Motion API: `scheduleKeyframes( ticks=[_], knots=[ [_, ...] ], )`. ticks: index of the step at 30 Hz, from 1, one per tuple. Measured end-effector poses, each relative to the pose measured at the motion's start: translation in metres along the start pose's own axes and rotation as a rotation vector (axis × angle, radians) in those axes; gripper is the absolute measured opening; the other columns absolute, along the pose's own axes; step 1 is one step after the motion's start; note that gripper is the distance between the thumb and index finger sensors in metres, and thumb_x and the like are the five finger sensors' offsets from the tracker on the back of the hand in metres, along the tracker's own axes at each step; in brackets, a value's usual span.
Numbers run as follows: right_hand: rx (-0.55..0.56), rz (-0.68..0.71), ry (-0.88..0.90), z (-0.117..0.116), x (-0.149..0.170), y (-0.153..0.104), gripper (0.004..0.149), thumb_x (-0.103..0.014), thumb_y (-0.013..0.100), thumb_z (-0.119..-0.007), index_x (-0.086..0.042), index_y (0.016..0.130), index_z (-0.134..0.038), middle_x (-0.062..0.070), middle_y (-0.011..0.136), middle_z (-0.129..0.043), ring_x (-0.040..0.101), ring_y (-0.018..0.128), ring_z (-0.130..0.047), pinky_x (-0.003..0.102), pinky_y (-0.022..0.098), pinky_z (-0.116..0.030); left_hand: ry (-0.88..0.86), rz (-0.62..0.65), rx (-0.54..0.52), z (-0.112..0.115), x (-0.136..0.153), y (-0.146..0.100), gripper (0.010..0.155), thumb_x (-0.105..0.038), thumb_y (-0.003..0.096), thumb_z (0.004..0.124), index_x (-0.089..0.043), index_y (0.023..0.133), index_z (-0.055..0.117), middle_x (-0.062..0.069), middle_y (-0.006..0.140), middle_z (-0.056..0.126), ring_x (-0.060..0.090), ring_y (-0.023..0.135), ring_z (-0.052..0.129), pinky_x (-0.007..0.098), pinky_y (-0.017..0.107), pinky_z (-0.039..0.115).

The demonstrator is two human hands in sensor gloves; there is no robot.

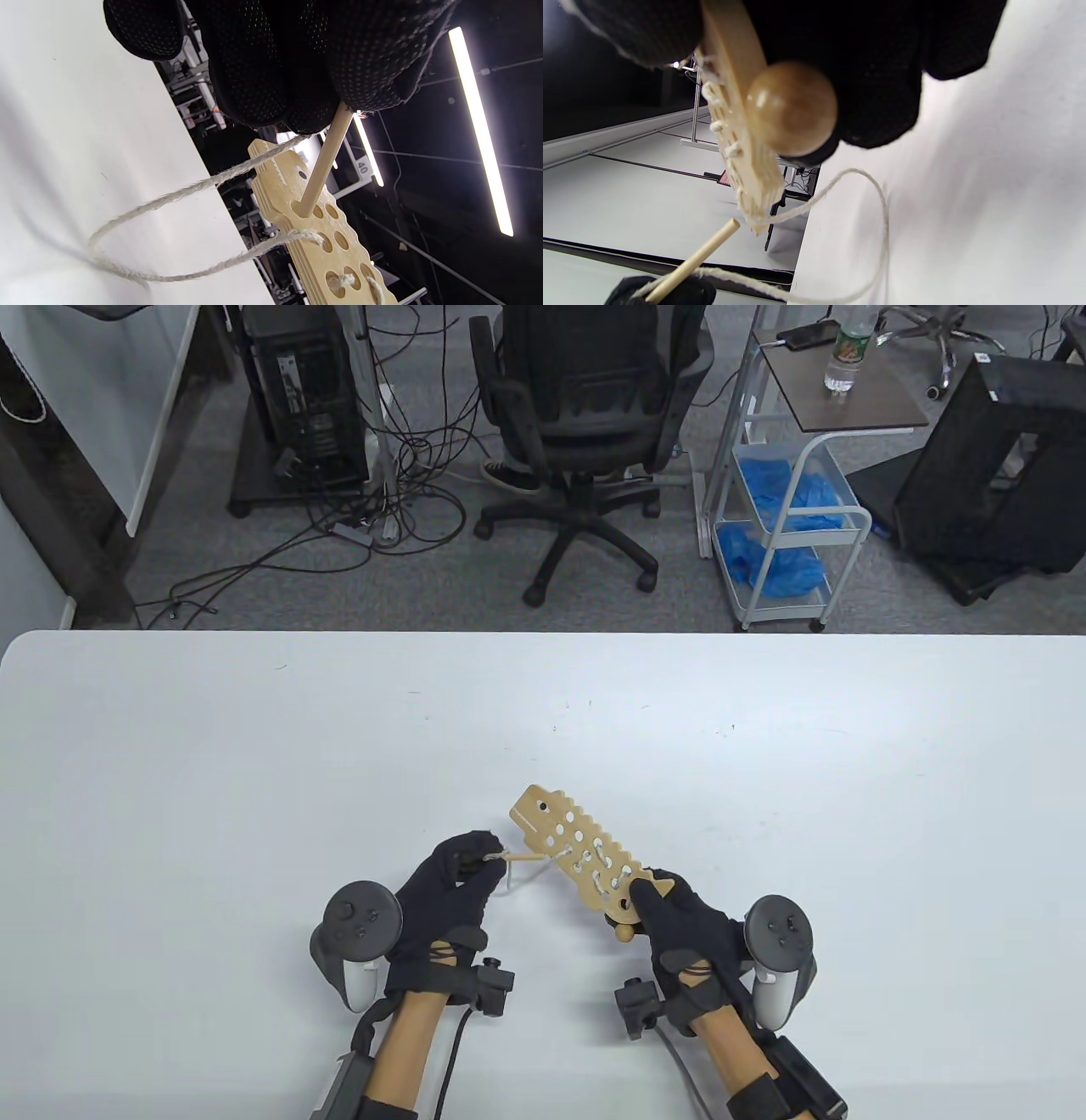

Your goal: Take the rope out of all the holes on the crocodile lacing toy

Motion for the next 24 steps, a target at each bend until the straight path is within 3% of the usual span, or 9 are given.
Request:
scheduleKeyframes(
  ticks=[14,24],
  knots=[
    [-0.046,0.043,-0.052,-0.006,-0.006,-0.001,0.047,-0.039,0.039,-0.082,-0.008,0.074,-0.083,0.017,0.054,-0.103,0.039,0.048,-0.1,0.063,0.049,-0.074,0.13,0.092,0.014,0.007,-0.013,-0.003,0.042,-0.04,0.0429,0.091,-0.042,0.084,0.086,-0.008,0.082,0.099,0.015,0.069,0.097,0.059,0.069,0.07],
    [-0.086,0.064,-0.029,-0.009,-0.008,-0.001,0.047,-0.04,0.039,-0.082,-0.008,0.074,-0.083,0.017,0.054,-0.103,0.039,0.048,-0.1,0.063,0.049,-0.074,0.308,0.165,0.022,0.016,-0.022,-0.007,0.043,-0.04,0.0429,0.09,-0.045,0.085,0.09,-0.001,0.1,0.084,0.022,0.086,0.083,0.062,0.072,0.062]
  ],
)
Point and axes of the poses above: the tracker on the back of each hand, its own x axis roughly to the little-finger side, its own y axis roughly from the wrist to the fingertips, z = x × y, the point moved 1 cm from there along y, roughly from the wrist to the fingertips
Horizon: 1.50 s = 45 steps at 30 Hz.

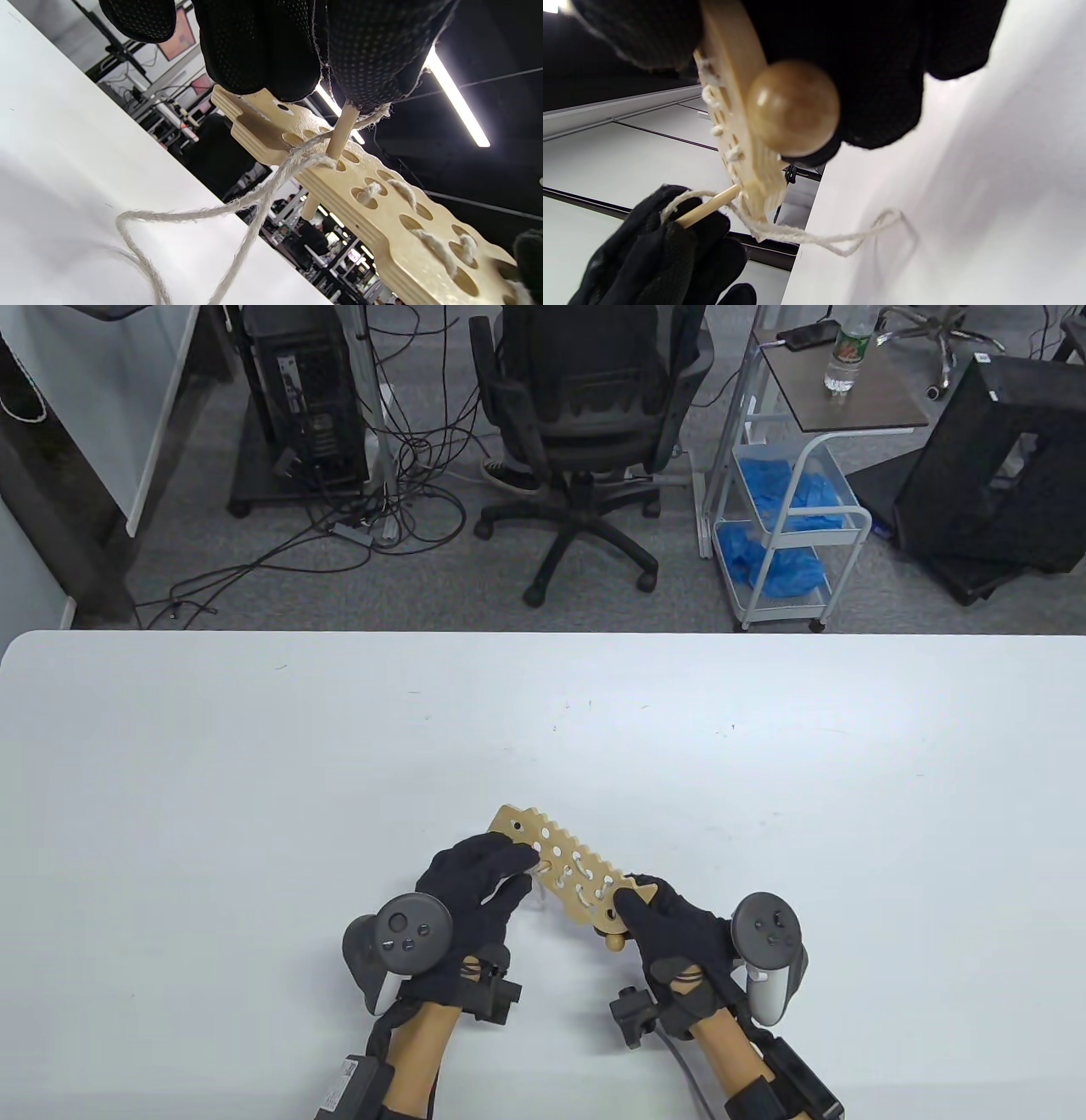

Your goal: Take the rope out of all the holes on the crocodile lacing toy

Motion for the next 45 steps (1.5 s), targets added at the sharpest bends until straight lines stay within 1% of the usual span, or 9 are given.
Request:
scheduleKeyframes(
  ticks=[6,13,19,27,31,32,36,42,45],
  knots=[
    [-0.005,-0.002,0.026,0.0,0.001,0.0,0.047,-0.04,0.039,-0.082,-0.008,0.074,-0.083,0.017,0.054,-0.103,0.039,0.048,-0.1,0.063,0.049,-0.074,-0.004,0.004,0.003,0.0,0.001,0.0,0.044,-0.04,0.0429,0.09,-0.045,0.086,0.089,-0.001,0.101,0.083,0.022,0.087,0.082,0.062,0.072,0.062],
    [0.022,-0.025,0.11,0.005,0.003,0.001,0.047,-0.04,0.039,-0.082,-0.008,0.074,-0.083,0.017,0.054,-0.103,0.039,0.048,-0.1,0.063,0.049,-0.074,-0.067,-0.033,-0.011,-0.002,0.006,0.0,0.063,-0.044,0.0445,0.086,-0.04,0.105,0.069,0.001,0.103,0.08,0.023,0.088,0.08,0.063,0.072,0.061],
    [0.015,-0.023,0.193,0.005,0.003,0.001,0.047,-0.04,0.039,-0.082,-0.008,0.074,-0.083,0.017,0.054,-0.103,0.039,0.048,-0.1,0.063,0.049,-0.074,-0.153,-0.123,-0.038,-0.004,0.018,0.0,0.063,-0.041,0.0482,0.08,-0.033,0.109,0.062,0.001,0.103,0.079,0.023,0.088,0.08,0.062,0.071,0.062],
    [-0.074,0.02,0.306,-0.001,-0.001,0.002,0.047,-0.04,0.039,-0.082,-0.009,0.074,-0.083,0.016,0.054,-0.103,0.038,0.048,-0.1,0.063,0.049,-0.074,-0.315,-0.237,-0.012,-0.001,0.034,0.001,0.058,-0.04,0.0497,0.076,-0.032,0.106,0.067,0.002,0.101,0.082,0.024,0.085,0.083,0.063,0.07,0.063],
    [-0.133,0.037,0.346,-0.005,-0.002,0.004,0.047,-0.04,0.039,-0.082,-0.009,0.074,-0.083,0.016,0.054,-0.104,0.038,0.048,-0.1,0.063,0.049,-0.075,-0.46,-0.196,0.107,0.008,0.035,0.005,0.055,-0.042,0.0483,0.08,-0.037,0.102,0.074,0.001,0.101,0.084,0.025,0.088,0.082,0.064,0.07,0.062],
    [-0.139,0.038,0.35,-0.006,-0.002,0.003,0.047,-0.041,0.039,-0.082,-0.008,0.074,-0.083,0.016,0.053,-0.104,0.038,0.048,-0.101,0.063,0.049,-0.075,-0.485,-0.185,0.13,0.009,0.035,0.005,0.056,-0.036,0.0468,0.084,-0.038,0.102,0.075,0.0,0.102,0.083,0.025,0.089,0.081,0.064,0.07,0.062],
    [-0.19,0.029,0.38,-0.01,-0.002,0.004,0.047,-0.04,0.039,-0.082,-0.008,0.074,-0.084,0.016,0.053,-0.104,0.038,0.047,-0.101,0.063,0.048,-0.075,-0.6,-0.127,0.25,0.017,0.028,0.007,0.058,-0.038,0.0448,0.088,-0.042,0.101,0.076,-0.001,0.106,0.081,0.027,0.095,0.076,0.067,0.072,0.058],
    [-0.229,0.017,0.396,-0.013,-0.002,0.004,0.047,-0.041,0.04,-0.081,-0.008,0.073,-0.084,0.016,0.052,-0.104,0.038,0.046,-0.101,0.062,0.048,-0.075,-0.582,-0.077,0.264,0.018,0.02,0.007,0.046,-0.038,0.0451,0.09,-0.044,0.091,0.087,-0.006,0.098,0.09,0.024,0.092,0.081,0.066,0.073,0.059],
    [-0.229,0.004,0.417,-0.013,0.0,0.004,0.047,-0.041,0.04,-0.081,-0.008,0.073,-0.084,0.016,0.052,-0.104,0.037,0.046,-0.102,0.062,0.048,-0.076,-0.54,-0.076,0.255,0.017,0.018,0.007,0.045,-0.039,0.0449,0.089,-0.044,0.09,0.088,-0.007,0.095,0.092,0.023,0.089,0.084,0.066,0.072,0.06]
  ],
)
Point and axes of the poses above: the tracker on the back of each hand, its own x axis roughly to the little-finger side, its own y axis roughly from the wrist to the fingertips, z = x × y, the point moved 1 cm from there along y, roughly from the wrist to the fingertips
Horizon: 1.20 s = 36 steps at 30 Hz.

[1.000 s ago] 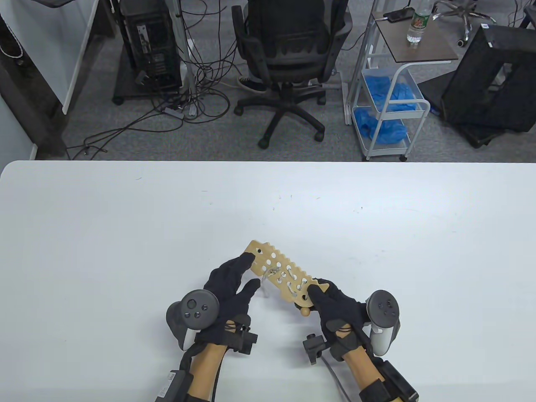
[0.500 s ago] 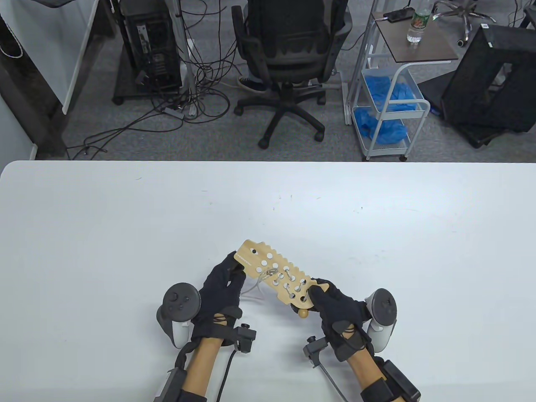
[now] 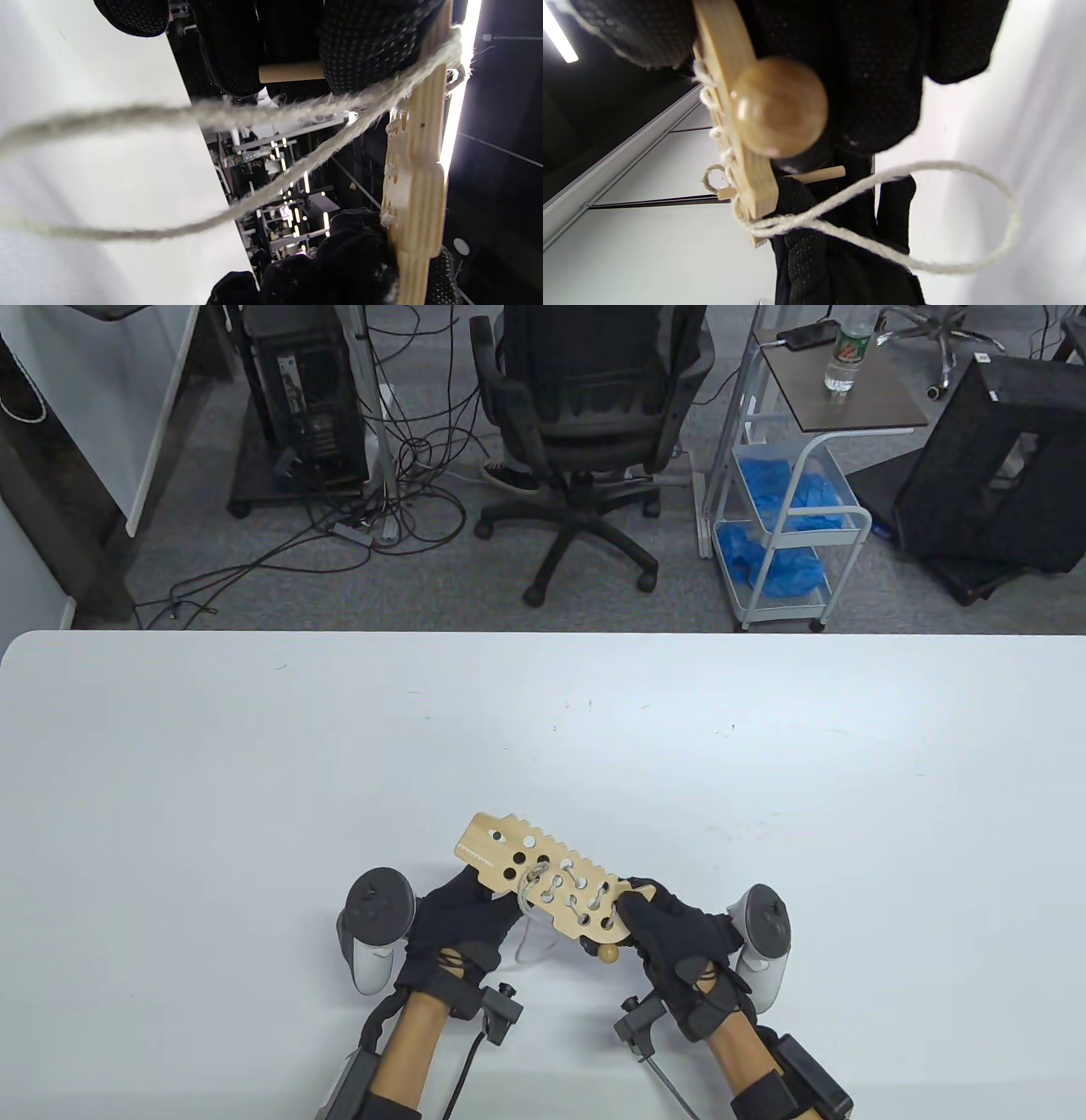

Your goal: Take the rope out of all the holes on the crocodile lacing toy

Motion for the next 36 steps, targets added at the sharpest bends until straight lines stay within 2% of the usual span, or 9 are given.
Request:
scheduleKeyframes(
  ticks=[5,13,22,25,29,31,32,36],
  knots=[
    [0.016,-0.019,0.08,0.003,0.003,0.0,0.047,-0.041,0.04,-0.081,-0.007,0.073,-0.084,0.016,0.052,-0.104,0.038,0.046,-0.101,0.062,0.048,-0.075,0.103,-0.03,-0.048,-0.002,0.0,-0.002,0.045,-0.039,0.0449,0.088,-0.042,0.09,0.089,-0.004,0.095,0.092,0.023,0.087,0.085,0.065,0.072,0.061],
    [0.076,-0.029,0.118,0.013,0.004,-0.001,0.047,-0.041,0.04,-0.081,-0.009,0.075,-0.082,0.015,0.055,-0.103,0.037,0.049,-0.1,0.062,0.05,-0.074,0.072,-0.058,-0.067,-0.009,0.006,-0.002,0.044,-0.039,0.0448,0.089,-0.042,0.089,0.089,-0.004,0.09,0.095,0.021,0.08,0.09,0.064,0.071,0.064],
    [0.181,-0.054,0.105,0.031,0.003,-0.003,0.047,-0.041,0.041,-0.081,-0.01,0.076,-0.081,0.015,0.057,-0.102,0.038,0.051,-0.099,0.062,0.051,-0.073,0.068,-0.068,-0.074,-0.01,0.007,-0.002,0.047,-0.039,0.0479,0.084,-0.039,0.095,0.077,-0.007,0.087,0.096,0.018,0.074,0.095,0.061,0.07,0.067],
    [0.214,-0.062,0.092,0.038,0.003,-0.003,0.047,-0.041,0.041,-0.08,-0.01,0.077,-0.081,0.015,0.057,-0.102,0.038,0.052,-0.099,0.063,0.052,-0.073,0.081,-0.078,-0.091,-0.013,0.007,-0.003,0.052,-0.038,0.0487,0.084,-0.039,0.099,0.07,-0.009,0.087,0.096,0.015,0.071,0.097,0.059,0.07,0.069],
    [0.271,-0.074,0.057,0.048,0.002,-0.004,0.047,-0.041,0.041,-0.08,-0.009,0.076,-0.081,0.015,0.057,-0.102,0.038,0.051,-0.099,0.062,0.051,-0.073,0.082,-0.093,-0.12,-0.017,0.009,-0.004,0.071,-0.035,0.0488,0.084,-0.041,0.111,0.05,-0.01,0.089,0.093,0.013,0.065,0.099,0.056,0.07,0.071],
    [0.302,-0.089,0.045,0.053,0.002,-0.005,0.047,-0.041,0.041,-0.08,-0.009,0.076,-0.081,0.015,0.057,-0.102,0.038,0.051,-0.099,0.062,0.051,-0.073,0.09,-0.1,-0.13,-0.019,0.01,-0.004,0.076,-0.034,0.0489,0.084,-0.045,0.112,0.043,-0.009,0.092,0.091,0.014,0.064,0.1,0.055,0.07,0.071],
    [0.319,-0.097,0.041,0.055,0.002,-0.006,0.047,-0.041,0.041,-0.08,-0.009,0.076,-0.081,0.015,0.057,-0.102,0.038,0.051,-0.099,0.062,0.051,-0.073,0.092,-0.104,-0.136,-0.02,0.011,-0.004,0.081,-0.026,0.0485,0.087,-0.047,0.112,0.041,-0.008,0.093,0.09,0.014,0.064,0.1,0.055,0.069,0.072],
    [0.38,-0.115,0.034,0.064,0.002,-0.008,0.048,-0.041,0.041,-0.08,-0.009,0.076,-0.081,0.016,0.057,-0.102,0.038,0.051,-0.099,0.062,0.051,-0.073,0.104,-0.133,-0.157,-0.025,0.016,-0.005,0.074,-0.027,0.0483,0.086,-0.047,0.11,0.05,-0.006,0.092,0.091,0.014,0.063,0.102,0.054,0.068,0.073]
  ],
)
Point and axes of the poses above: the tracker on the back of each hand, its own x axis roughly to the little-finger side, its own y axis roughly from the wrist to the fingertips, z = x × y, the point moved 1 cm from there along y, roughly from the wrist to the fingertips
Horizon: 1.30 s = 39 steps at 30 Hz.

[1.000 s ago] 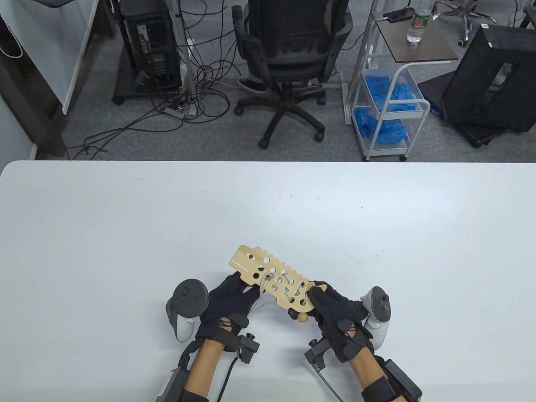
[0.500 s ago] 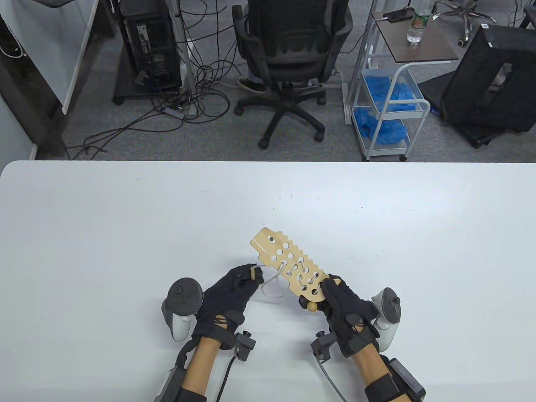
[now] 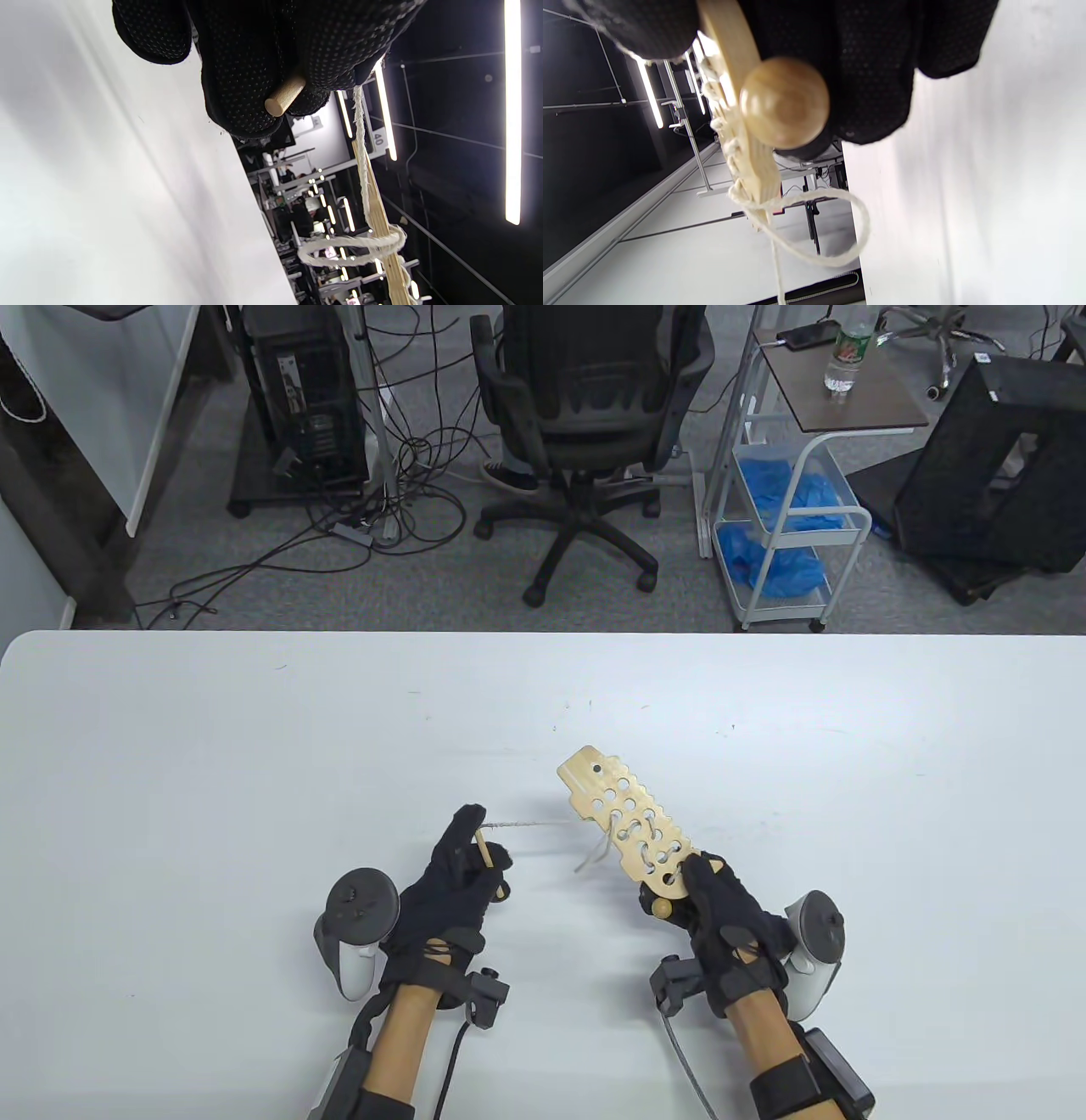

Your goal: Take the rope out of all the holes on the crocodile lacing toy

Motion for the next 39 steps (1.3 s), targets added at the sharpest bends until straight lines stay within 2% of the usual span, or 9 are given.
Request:
scheduleKeyframes(
  ticks=[9,22,39],
  knots=[
    [0.099,-0.017,0.025,0.019,-0.002,0.003,0.048,-0.041,0.041,-0.08,-0.01,0.077,-0.08,0.015,0.058,-0.101,0.038,0.052,-0.099,0.062,0.051,-0.073,0.0,-0.093,-0.163,-0.019,0.011,-0.004,0.069,-0.029,0.0495,0.085,-0.047,0.108,0.052,-0.01,0.091,0.092,0.011,0.064,0.103,0.053,0.068,0.074],
    [0.184,-0.038,0.14,0.041,0.0,0.006,0.048,-0.042,0.043,-0.078,-0.011,0.08,-0.076,0.014,0.063,-0.099,0.038,0.057,-0.097,0.062,0.054,-0.071,-0.008,-0.145,-0.232,-0.032,0.02,-0.005,0.067,-0.031,0.05,0.084,-0.048,0.106,0.053,-0.012,0.091,0.093,0.011,0.066,0.103,0.053,0.068,0.074],
    [0.246,-0.053,0.261,0.057,0.002,0.006,0.048,-0.042,0.044,-0.076,-0.013,0.083,-0.073,0.013,0.068,-0.096,0.036,0.062,-0.095,0.061,0.056,-0.07,-0.051,-0.187,-0.292,-0.04,0.025,-0.009,0.065,-0.031,0.051,0.083,-0.048,0.106,0.053,-0.012,0.091,0.092,0.01,0.066,0.102,0.052,0.068,0.075]
  ],
)
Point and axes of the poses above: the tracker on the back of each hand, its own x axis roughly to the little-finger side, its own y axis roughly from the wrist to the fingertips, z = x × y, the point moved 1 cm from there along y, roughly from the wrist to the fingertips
